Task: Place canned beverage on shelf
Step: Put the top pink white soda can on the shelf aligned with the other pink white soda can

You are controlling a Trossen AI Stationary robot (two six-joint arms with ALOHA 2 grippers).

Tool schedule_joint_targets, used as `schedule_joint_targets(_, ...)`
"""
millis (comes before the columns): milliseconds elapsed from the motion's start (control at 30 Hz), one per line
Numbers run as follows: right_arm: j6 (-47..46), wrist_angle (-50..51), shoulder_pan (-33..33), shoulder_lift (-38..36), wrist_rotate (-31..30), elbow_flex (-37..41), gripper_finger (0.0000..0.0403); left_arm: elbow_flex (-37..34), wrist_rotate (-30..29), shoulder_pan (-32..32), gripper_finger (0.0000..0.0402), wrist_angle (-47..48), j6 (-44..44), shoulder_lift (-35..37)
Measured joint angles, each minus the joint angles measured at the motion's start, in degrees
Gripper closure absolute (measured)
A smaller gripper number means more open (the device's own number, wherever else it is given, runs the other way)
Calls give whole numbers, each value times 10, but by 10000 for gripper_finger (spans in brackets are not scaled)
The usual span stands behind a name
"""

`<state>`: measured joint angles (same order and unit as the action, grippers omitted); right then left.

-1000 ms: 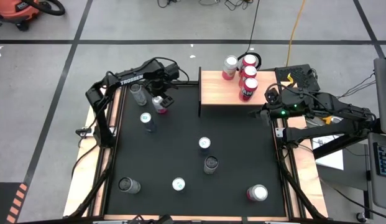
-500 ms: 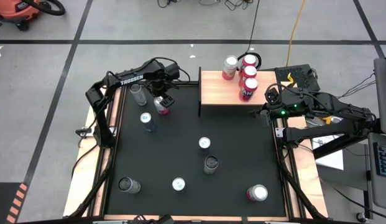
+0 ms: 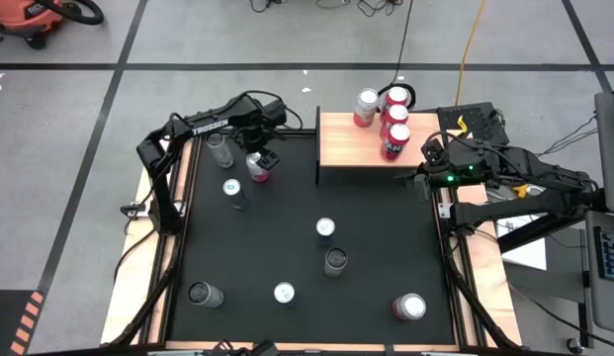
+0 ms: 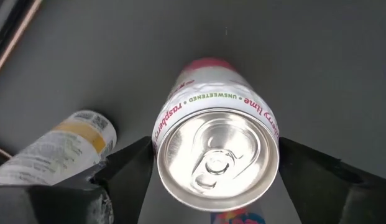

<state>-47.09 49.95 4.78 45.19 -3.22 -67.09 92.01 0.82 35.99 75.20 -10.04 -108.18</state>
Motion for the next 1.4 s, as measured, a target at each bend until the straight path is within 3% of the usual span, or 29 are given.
schedule_joint_targets(267, 0, 0, 0, 0, 0, 0, 403, -1, -2, -2, 40, 4, -1, -1)
schedule_joint_targets(667, -2, 0, 0, 0, 0, 0, 403, -1, -4, -2, 39, 6, 16, -12)
schedule_joint_targets(800, -1, 0, 0, 0, -2, 0, 403, -1, 2, -1, 54, 12, 16, -11)
schedule_joint_targets(1067, 6, -15, 0, 0, -30, 0, 403, 0, 3, -1, 124, 20, 19, -11)
schedule_joint_targets(1233, 14, -29, 0, 0, -29, 0, 403, 4, 16, -1, 127, 31, 32, -10)
schedule_joint_targets(1400, 30, -41, 0, 0, -29, 0, 403, 54, 22, -15, 127, 85, 75, -5)
